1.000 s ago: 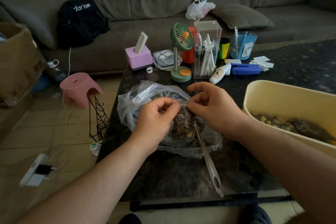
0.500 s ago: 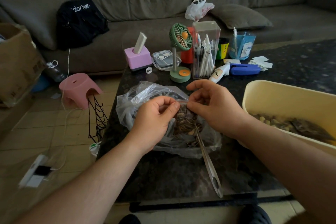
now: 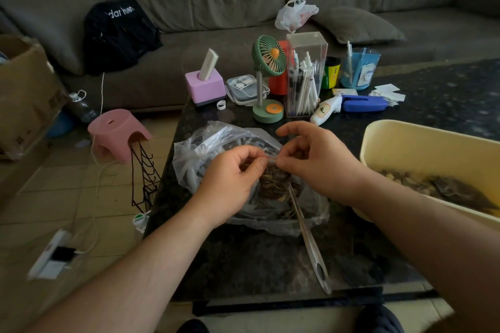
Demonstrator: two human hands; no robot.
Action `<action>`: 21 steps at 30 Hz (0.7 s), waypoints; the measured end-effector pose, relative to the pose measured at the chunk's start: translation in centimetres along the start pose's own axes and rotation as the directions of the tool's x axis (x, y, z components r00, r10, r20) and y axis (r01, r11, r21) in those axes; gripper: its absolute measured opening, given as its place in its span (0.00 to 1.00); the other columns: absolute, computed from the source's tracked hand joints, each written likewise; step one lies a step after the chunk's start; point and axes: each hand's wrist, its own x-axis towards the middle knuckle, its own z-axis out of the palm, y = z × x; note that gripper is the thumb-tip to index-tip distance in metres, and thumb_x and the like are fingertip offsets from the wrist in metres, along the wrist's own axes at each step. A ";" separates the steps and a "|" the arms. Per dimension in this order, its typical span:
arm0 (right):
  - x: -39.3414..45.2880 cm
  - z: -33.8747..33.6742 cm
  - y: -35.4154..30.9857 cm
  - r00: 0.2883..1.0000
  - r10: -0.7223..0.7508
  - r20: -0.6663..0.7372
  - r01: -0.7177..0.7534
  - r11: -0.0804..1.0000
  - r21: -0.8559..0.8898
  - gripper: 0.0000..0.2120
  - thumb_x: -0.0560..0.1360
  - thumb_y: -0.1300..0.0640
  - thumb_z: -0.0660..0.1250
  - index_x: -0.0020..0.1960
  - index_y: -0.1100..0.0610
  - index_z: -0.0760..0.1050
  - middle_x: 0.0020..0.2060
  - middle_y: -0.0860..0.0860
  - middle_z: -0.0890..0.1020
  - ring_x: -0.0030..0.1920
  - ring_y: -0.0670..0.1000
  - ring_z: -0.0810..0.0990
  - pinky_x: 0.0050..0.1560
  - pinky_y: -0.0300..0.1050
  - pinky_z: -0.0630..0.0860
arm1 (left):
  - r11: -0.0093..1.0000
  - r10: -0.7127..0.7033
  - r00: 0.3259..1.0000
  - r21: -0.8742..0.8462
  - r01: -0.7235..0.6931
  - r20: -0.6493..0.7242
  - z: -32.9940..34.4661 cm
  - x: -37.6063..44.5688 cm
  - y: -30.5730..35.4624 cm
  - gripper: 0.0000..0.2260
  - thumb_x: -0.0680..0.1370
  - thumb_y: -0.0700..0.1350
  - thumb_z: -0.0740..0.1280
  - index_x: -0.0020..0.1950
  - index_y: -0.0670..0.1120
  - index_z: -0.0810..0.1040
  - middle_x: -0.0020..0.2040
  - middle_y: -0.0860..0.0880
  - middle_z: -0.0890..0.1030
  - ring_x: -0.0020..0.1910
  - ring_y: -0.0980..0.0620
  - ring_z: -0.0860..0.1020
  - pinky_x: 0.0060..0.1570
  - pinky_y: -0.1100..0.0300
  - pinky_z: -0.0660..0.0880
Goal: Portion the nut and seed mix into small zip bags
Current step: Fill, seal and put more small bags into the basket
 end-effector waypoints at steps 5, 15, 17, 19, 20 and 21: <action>0.6 0.4 0.5 0.998 -0.030 -0.055 0.027 0.999 -0.043 0.24 0.75 0.56 0.78 0.67 0.46 0.74 0.44 0.45 0.86 0.44 0.43 0.85 0.50 0.41 0.82 | 0.999 0.017 0.999 0.047 -0.015 -0.044 0.3 0.0 0.5 0.05 0.83 0.47 0.71 0.51 0.55 0.85 0.45 0.57 0.87 0.45 0.59 0.84 0.46 0.66 0.80; 1.0 0.3 0.3 0.997 -0.036 -0.074 0.030 0.996 -0.079 0.19 0.78 0.65 0.71 0.62 0.46 0.73 0.44 0.47 0.84 0.45 0.44 0.83 0.49 0.41 0.81 | 1.000 -0.005 0.994 -0.009 0.004 -0.106 1.6 0.0 1.6 0.04 0.82 0.49 0.71 0.49 0.54 0.85 0.44 0.56 0.87 0.45 0.59 0.85 0.47 0.61 0.81; 1.0 0.2 0.4 0.997 -0.037 -0.062 0.033 0.997 -0.069 0.20 0.79 0.65 0.71 0.64 0.46 0.73 0.44 0.48 0.84 0.45 0.45 0.83 0.49 0.44 0.82 | 1.000 -0.004 0.996 -0.015 0.002 -0.088 1.7 0.0 1.7 0.04 0.83 0.49 0.71 0.50 0.54 0.85 0.45 0.57 0.87 0.46 0.60 0.85 0.46 0.66 0.79; 0.9 0.0 0.4 0.998 -0.052 -0.045 0.048 0.995 -0.087 0.22 0.79 0.63 0.71 0.68 0.45 0.71 0.45 0.47 0.84 0.45 0.46 0.84 0.51 0.47 0.83 | 1.000 -0.002 0.997 0.021 0.004 -0.079 1.7 0.2 1.5 0.05 0.83 0.49 0.70 0.50 0.55 0.85 0.45 0.56 0.87 0.46 0.59 0.84 0.48 0.61 0.81; 0.9 -0.1 0.4 0.997 -0.064 -0.036 0.060 0.993 -0.100 0.24 0.79 0.62 0.72 0.70 0.45 0.70 0.45 0.46 0.84 0.45 0.46 0.83 0.52 0.48 0.83 | 0.999 -0.007 0.997 0.032 0.009 -0.074 1.6 0.3 1.5 0.05 0.83 0.49 0.69 0.50 0.55 0.85 0.45 0.56 0.87 0.46 0.58 0.85 0.49 0.57 0.82; 0.9 -0.2 0.4 0.997 -0.076 -0.024 0.072 0.991 -0.116 0.26 0.79 0.61 0.72 0.72 0.45 0.69 0.45 0.46 0.84 0.46 0.45 0.83 0.52 0.47 0.83 | 0.999 -0.012 0.997 0.038 0.015 -0.070 1.6 0.4 1.4 0.05 0.83 0.49 0.69 0.50 0.55 0.84 0.45 0.56 0.87 0.46 0.58 0.85 0.51 0.54 0.83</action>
